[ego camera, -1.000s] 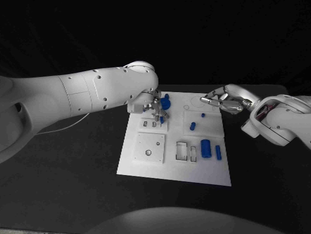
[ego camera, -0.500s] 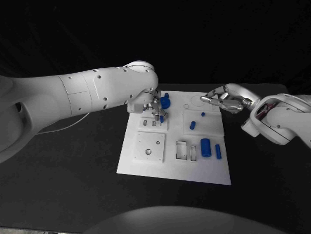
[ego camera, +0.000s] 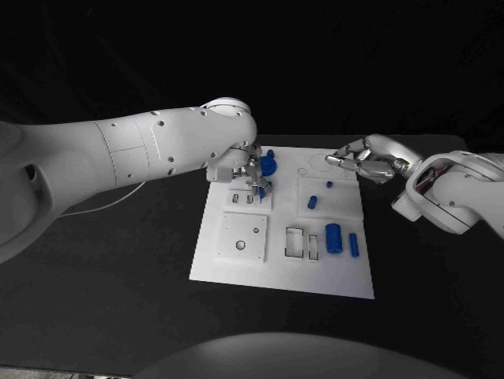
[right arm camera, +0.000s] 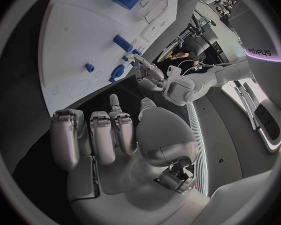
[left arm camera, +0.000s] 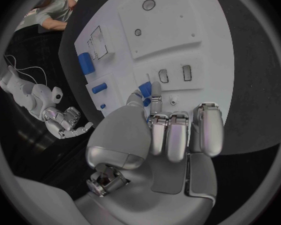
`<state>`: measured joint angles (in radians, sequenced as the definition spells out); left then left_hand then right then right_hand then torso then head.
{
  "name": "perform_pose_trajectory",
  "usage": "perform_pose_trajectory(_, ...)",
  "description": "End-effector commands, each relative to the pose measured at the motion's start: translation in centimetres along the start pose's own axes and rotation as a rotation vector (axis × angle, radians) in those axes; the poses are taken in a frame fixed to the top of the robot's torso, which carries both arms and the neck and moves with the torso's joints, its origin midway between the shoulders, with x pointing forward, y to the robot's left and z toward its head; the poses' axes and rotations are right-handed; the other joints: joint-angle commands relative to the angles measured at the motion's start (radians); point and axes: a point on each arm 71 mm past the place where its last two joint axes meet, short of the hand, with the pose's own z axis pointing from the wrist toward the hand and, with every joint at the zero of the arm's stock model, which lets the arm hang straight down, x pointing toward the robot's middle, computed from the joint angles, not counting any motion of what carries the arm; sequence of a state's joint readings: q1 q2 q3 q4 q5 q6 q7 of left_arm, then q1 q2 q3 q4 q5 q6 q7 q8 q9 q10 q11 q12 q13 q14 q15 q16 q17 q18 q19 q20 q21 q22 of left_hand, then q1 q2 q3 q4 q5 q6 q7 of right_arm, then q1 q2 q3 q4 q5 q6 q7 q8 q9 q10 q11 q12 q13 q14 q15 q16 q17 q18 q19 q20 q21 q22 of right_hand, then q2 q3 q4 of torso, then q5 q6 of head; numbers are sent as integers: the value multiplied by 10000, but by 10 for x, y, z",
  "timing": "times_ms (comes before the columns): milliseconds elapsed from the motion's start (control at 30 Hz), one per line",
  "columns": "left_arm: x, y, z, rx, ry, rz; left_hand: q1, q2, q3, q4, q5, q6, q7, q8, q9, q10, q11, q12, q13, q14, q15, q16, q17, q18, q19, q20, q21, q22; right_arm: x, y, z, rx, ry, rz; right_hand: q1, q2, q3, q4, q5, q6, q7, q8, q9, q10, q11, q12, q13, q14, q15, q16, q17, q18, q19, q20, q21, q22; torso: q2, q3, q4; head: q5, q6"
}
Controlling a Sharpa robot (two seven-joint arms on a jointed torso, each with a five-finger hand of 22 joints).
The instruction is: Assemble the parts on the task board
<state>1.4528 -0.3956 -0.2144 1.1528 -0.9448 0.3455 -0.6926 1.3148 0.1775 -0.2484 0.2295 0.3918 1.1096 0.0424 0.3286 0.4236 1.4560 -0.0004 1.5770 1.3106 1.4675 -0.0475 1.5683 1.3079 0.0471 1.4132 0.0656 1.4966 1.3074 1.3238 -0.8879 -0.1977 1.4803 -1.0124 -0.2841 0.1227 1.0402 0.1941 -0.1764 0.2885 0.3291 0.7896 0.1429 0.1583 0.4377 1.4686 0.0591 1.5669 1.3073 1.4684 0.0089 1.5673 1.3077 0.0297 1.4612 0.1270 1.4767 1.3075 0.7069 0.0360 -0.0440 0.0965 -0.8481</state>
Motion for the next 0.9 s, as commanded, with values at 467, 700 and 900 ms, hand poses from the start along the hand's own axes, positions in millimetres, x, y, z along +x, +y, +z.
perform_pose_trajectory(467,1,-3,0,203,12,-45,595,-267,950,-94,143,-218,-164,574,1108,1148,-281,-62,2602,1033,-188,25,2629,-46,67,-176,-60,1150,2,-1,0,88,208,20,142,-7,-81,2,106,88,19,-20,-16,1022,71,39,2635,1024,76,35,2631,57,-33,14,-106,2165,-4,-2,3,-8,-32)
perform_pose_trajectory(700,1,-2,0,206,2,-64,683,-460,1337,-114,157,-331,-187,705,1458,1148,-305,-62,2602,1033,-215,25,2629,-47,77,-202,-74,1167,3,-2,0,106,221,24,162,-3,-89,3,122,109,20,-11,-15,1022,73,39,2635,1024,77,35,2631,69,-70,15,-141,2149,1,-5,12,-1,-47)
perform_pose_trajectory(900,1,-1,0,179,-60,-126,775,-644,1772,-143,96,-438,-187,743,1705,1148,-315,-62,2602,1033,-227,25,2629,-52,102,-219,-79,1199,2,-2,-1,110,195,22,169,-2,-92,3,127,115,20,-9,-15,1022,74,39,2635,1024,78,35,2631,75,-90,15,-160,2141,-2,-4,18,26,-66)
